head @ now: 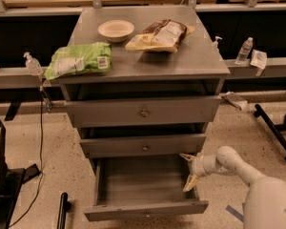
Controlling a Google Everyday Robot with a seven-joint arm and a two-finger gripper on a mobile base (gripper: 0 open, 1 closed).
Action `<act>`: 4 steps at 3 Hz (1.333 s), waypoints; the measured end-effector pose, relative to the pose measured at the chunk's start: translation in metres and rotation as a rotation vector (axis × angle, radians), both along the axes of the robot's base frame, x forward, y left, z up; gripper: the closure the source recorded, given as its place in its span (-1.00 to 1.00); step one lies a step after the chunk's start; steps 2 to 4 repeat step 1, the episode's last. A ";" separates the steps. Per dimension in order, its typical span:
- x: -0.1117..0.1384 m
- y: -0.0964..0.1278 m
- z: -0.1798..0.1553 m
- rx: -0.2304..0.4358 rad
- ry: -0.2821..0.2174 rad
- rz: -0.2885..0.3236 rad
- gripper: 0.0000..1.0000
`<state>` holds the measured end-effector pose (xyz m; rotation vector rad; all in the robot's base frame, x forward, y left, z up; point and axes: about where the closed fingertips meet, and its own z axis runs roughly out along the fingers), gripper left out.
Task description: Open bottom drawer
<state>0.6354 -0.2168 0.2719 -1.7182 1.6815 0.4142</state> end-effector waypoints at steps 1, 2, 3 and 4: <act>0.000 0.000 0.000 0.000 0.000 0.000 -1.00; 0.000 0.000 0.000 0.000 0.000 0.000 -1.00; 0.000 0.000 0.000 0.000 0.000 0.000 -1.00; 0.000 0.000 0.000 0.000 0.000 0.000 -1.00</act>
Offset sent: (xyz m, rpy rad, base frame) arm 0.0000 0.0000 0.0000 0.0000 0.0000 0.0000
